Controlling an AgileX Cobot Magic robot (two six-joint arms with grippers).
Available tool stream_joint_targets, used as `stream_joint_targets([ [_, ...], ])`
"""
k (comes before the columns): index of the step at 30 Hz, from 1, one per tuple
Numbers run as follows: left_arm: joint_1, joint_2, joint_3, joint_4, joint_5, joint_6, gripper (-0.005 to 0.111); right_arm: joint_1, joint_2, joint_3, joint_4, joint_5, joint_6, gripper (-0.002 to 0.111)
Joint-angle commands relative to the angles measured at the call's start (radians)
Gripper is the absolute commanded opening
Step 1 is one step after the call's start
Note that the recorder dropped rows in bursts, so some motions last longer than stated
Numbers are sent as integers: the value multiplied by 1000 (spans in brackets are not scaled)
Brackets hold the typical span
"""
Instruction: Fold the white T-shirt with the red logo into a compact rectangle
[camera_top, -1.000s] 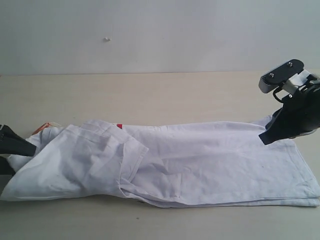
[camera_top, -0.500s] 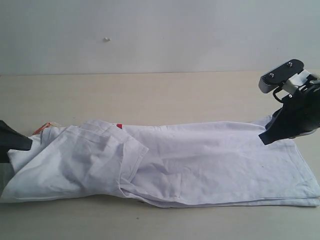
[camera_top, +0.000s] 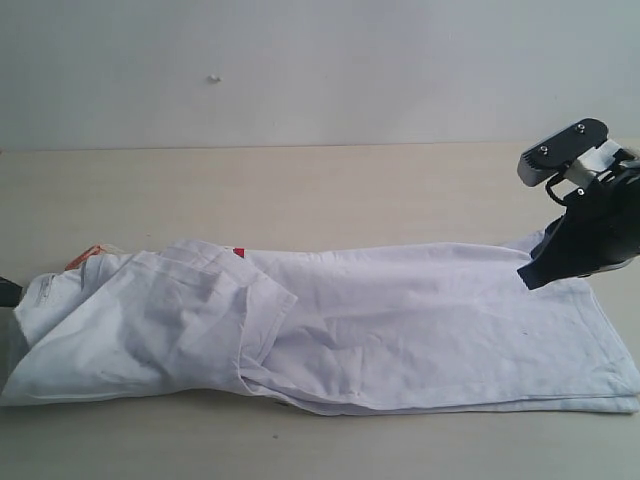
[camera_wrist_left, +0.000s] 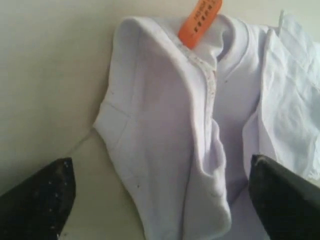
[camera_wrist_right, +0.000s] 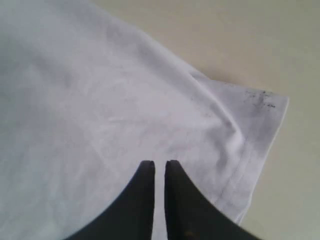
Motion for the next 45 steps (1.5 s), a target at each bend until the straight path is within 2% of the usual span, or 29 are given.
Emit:
stream_joint_targets([
  [1,-31,25,4,0,-8,-11,90,-3,-7,-6,8,2,-7,9],
  [9,-96,82,4,-7,35,-9,90,-3,-7,-6,8,0,-7,9],
  [14,-108,113,4,-18,81,-9,90,-3,-7,-6,8,-1,-7,9],
  [19,-121,115,4,-15,90,-7,84,-3,-7,-6,10,-5,-7,9],
  [21,-139,115,4,-7,85,-7,75,-3,-7,-6,10,-8,-7,9],
  [23,-165,115,2,9,75,8,61,-3,-7,-6,10,-8,-7,9],
  [26,-198,115,2,18,61,72,30,-3,-7,-6,10,-6,-7,9],
  [27,-207,115,2,21,61,81,23,-3,-7,-6,10,-6,-7,9],
  [28,-212,115,2,21,59,101,9,-3,-7,-6,10,-4,-7,9],
  [29,-215,115,2,21,59,108,0,-3,-7,-6,10,-4,-7,9],
  [45,-173,18,-52,-52,55,101,1,-3,-7,-6,10,-2,-5,9],
])
